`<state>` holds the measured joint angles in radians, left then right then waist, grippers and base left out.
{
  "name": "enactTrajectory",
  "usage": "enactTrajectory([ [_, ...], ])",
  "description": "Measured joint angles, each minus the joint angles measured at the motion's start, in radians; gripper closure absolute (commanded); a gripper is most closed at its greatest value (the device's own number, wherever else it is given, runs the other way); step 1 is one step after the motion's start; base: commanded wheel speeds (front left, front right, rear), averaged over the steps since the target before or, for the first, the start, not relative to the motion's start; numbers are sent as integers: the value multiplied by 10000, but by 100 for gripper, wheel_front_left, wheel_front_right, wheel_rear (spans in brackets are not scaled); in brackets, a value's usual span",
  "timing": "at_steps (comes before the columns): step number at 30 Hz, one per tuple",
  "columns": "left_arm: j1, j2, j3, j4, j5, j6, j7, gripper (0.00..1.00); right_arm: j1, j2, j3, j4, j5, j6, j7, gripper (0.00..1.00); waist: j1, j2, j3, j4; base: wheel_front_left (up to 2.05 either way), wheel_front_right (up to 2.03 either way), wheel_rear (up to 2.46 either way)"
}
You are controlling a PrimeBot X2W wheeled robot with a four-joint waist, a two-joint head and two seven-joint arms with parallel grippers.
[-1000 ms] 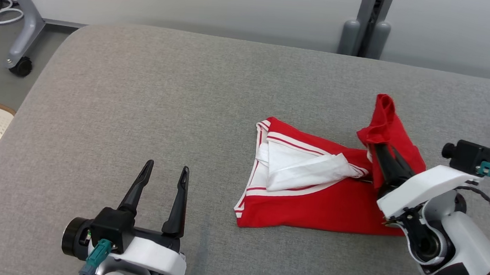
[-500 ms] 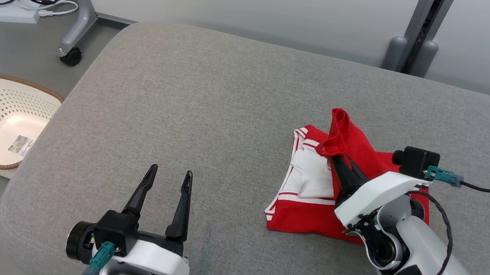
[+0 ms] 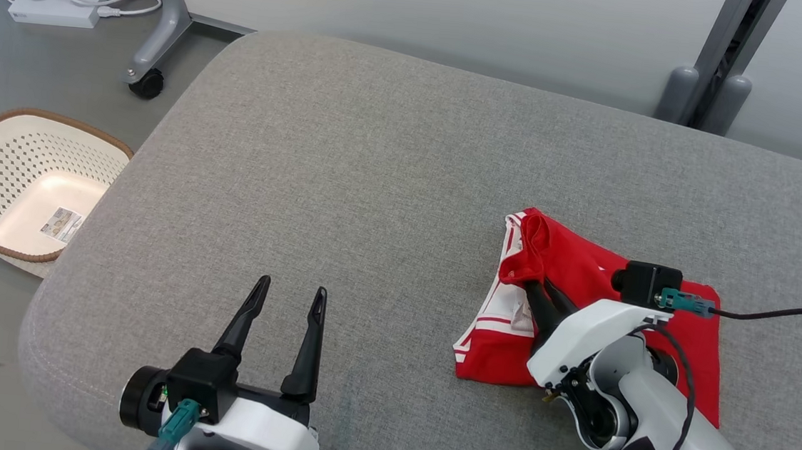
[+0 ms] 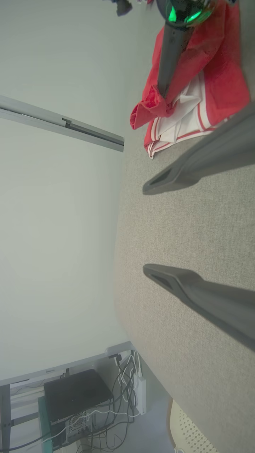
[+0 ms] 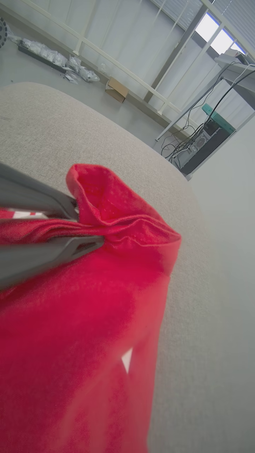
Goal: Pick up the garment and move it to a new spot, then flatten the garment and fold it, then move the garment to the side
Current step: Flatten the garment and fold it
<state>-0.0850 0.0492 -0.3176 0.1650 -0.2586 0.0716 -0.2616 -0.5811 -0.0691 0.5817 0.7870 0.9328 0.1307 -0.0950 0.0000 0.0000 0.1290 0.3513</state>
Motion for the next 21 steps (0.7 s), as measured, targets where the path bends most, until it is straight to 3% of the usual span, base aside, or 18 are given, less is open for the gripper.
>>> enactTrajectory([
  [1, 0, 0, -17, 12, 0, 0, 0, 0, -31, 35, 56, 123, 23, 0, -65, 0, 0, 0, -1, 17, 0, 0, 0],
  [7, 1, 0, -2, 61, 0, 46, 0, 0, -183, 148, 399, 178, 581, 0, -247, 0, 0, 0, -59, 8, 0, 0, 0],
  [13, 15, 2, 213, -13, 33, 90, 0, 0, -263, -31, 470, -593, 855, 0, -1057, 0, 0, 0, -132, -313, 0, 0, 0],
  [18, 35, -2, 410, -105, 90, 86, 0, 0, -372, -1078, 280, -614, -479, -2, -1572, 0, 0, 0, -141, -899, 0, 0, 0],
  [21, 28, -4, 508, -109, 25, 86, 0, 0, -414, -1256, -136, -715, -1260, 0, -1641, 0, 0, 0, -125, -1356, 0, 0, 0],
])
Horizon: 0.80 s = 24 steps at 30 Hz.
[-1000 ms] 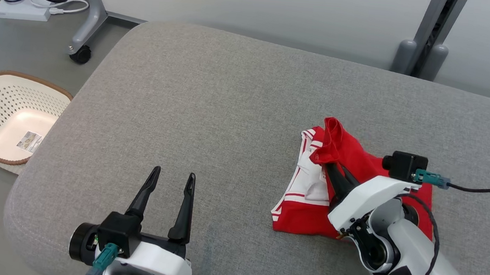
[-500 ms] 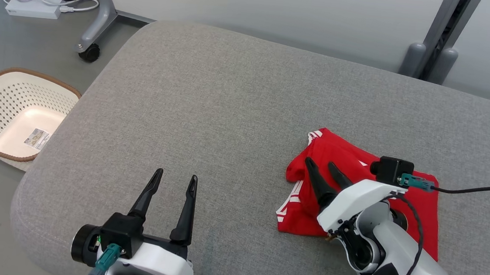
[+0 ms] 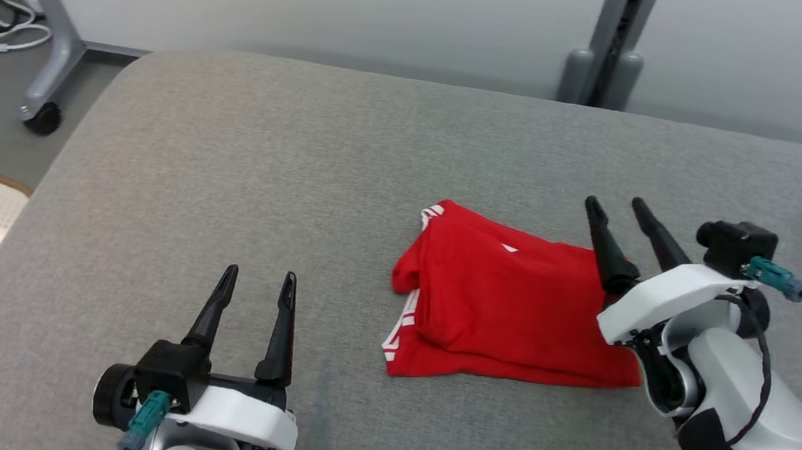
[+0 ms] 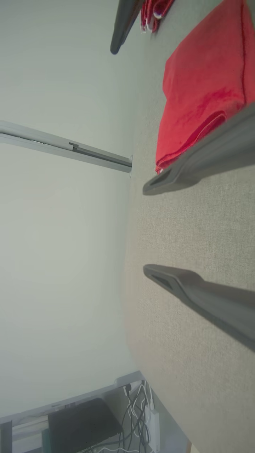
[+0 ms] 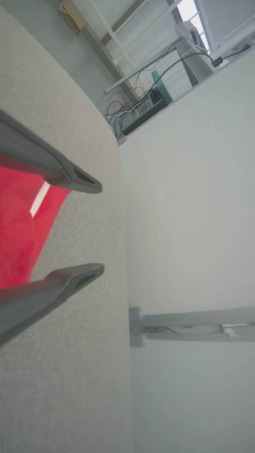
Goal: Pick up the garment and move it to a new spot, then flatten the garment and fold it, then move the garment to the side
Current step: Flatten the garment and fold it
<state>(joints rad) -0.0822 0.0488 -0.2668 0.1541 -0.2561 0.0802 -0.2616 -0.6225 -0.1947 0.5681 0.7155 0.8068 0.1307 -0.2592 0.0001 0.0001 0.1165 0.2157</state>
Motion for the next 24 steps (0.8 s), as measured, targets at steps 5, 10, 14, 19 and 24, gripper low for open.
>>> enactTrajectory([
  [5, -158, -2, 211, -17, -374, 36, 0, 0, 766, -180, -1946, -1009, -2406, 0, -23, 0, 0, 0, 63, -1167, 0, 0, 0],
  [10, -287, 2, 376, 111, -433, 107, 0, 0, 1564, 88, -2964, -1916, -4165, 0, -23, 0, -1, 0, 68, -1874, 0, 0, 0],
  [14, -290, -2, 428, 173, -476, 119, 0, 0, 2215, 272, -3515, -2800, -4901, 0, -23, 0, 0, 0, -21, -2250, 0, 0, 0],
  [19, -211, 2, 481, 59, -648, 90, 0, 0, 3311, 267, -4048, -3889, -5070, 0, -23, 0, 0, 0, -358, -2315, 0, 0, 0],
  [24, 213, 0, 566, 17, -690, 27, 0, 0, 4323, 255, -4374, -4393, -5127, 0, -23, 0, -1, 0, -713, -2287, 0, 0, 0],
])
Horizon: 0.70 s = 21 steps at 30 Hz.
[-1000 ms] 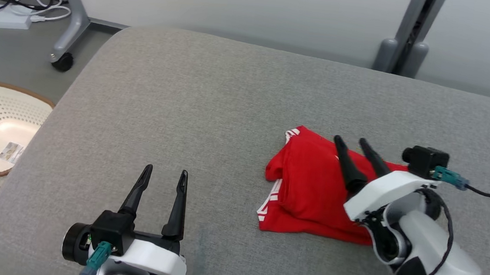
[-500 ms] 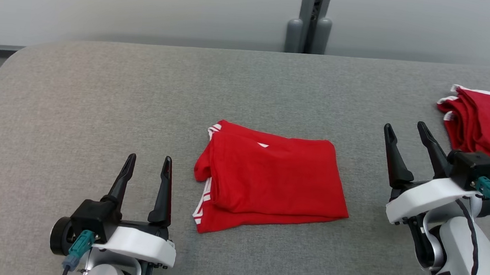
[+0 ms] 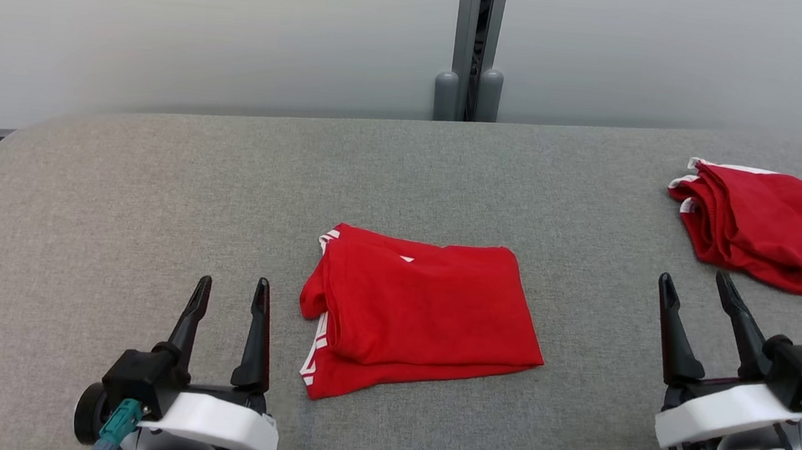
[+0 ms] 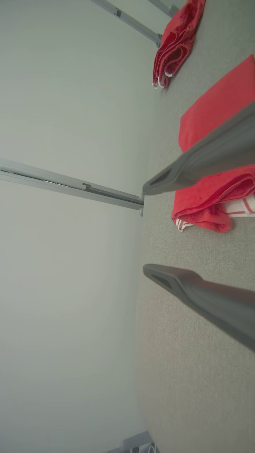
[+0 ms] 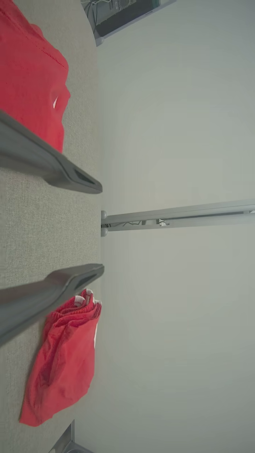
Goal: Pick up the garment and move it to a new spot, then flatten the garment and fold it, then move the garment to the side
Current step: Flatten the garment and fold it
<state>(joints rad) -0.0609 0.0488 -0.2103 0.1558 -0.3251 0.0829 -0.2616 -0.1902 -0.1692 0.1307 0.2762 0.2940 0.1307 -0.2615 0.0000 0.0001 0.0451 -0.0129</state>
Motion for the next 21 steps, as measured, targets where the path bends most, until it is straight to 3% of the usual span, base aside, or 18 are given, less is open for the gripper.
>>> enactTrajectory([
  [21, 1193, 2, 481, -54, 174, -127, 0, 0, 1683, 362, -56, -1030, -209, 0, 0, 0, 0, 0, -815, 33, 0, 0, 0],
])
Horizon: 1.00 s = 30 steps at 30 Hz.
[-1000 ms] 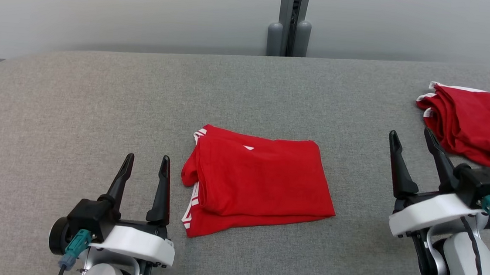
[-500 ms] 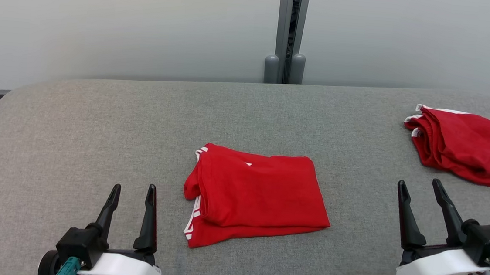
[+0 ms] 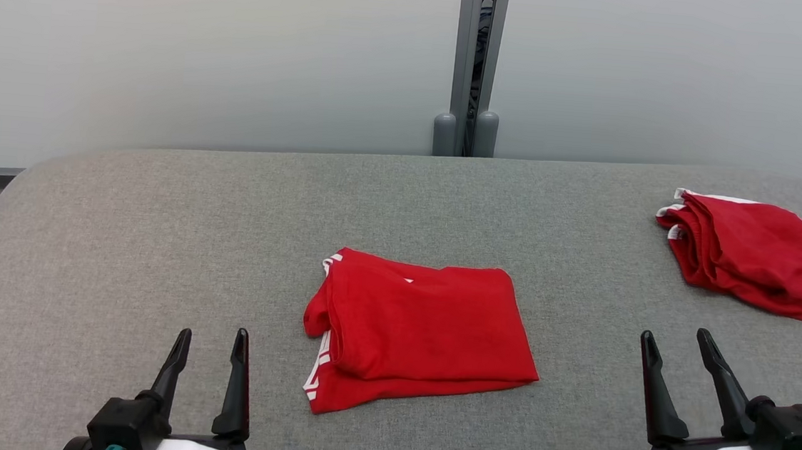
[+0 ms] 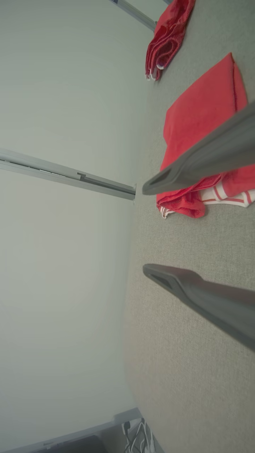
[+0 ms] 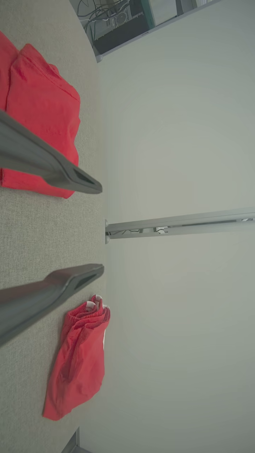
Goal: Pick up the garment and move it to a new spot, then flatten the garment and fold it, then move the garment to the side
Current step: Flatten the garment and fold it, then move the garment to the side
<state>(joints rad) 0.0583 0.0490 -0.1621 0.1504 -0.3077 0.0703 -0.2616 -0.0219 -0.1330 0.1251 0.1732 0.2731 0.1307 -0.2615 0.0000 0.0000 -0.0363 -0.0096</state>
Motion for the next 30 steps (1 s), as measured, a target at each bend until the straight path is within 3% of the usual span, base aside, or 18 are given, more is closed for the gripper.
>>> enactTrajectory([
  [24, 5, 0, -25, 115, 209, 0, 0, 0, 106, 44, 255, 130, 86, 0, 0, 0, 0, 0, -75, 90, 0, 0, 0],
  [30, -8, 0, -50, 125, 284, -23, 0, 0, -233, 207, 662, 1480, 1202, 0, 0, 0, 0, 0, 32, 132, 0, 0, 0],
])
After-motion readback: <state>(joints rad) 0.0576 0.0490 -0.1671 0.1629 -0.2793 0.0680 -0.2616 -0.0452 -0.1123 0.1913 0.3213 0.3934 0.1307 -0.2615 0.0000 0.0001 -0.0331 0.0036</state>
